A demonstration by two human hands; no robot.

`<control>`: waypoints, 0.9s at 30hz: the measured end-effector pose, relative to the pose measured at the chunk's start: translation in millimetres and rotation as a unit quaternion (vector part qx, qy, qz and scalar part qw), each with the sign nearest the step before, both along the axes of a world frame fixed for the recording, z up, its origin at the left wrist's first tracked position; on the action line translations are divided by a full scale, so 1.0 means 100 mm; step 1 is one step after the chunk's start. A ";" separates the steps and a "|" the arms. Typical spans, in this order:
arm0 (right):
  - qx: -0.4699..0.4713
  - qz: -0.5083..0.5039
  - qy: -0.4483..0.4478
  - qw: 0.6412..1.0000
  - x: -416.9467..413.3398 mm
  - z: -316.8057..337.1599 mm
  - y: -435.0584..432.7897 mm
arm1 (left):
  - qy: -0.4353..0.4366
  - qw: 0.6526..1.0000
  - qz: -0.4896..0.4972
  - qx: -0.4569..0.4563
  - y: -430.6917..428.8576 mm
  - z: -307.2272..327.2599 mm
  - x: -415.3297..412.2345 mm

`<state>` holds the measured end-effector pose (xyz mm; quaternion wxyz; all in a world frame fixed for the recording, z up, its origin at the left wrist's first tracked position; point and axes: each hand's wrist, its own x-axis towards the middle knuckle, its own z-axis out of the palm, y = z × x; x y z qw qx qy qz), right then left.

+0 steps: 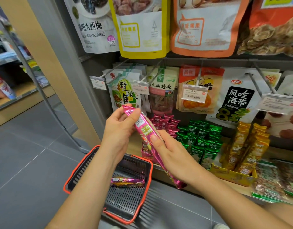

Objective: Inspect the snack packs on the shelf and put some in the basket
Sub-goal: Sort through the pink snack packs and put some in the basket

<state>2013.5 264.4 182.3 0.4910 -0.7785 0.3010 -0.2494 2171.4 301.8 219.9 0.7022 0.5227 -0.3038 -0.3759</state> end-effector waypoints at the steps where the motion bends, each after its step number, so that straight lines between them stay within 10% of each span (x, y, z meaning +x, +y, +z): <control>1: 0.000 -0.004 -0.003 1.000 0.00 0.00 0.00 | 0.013 1.000 -0.012 0.003 0.00 -0.01 0.00; 9: 0.007 -0.029 -0.001 1.000 -0.02 0.02 -0.04 | 0.024 0.992 -0.105 0.067 -0.02 -0.10 -0.09; 20: 0.164 0.161 0.120 0.966 -0.21 0.13 -0.25 | -0.006 0.997 0.069 0.043 -0.02 -0.03 0.04; 27: 0.200 0.109 -0.011 0.974 -0.12 0.08 -0.21 | 0.039 0.998 0.010 0.039 0.00 -0.05 0.01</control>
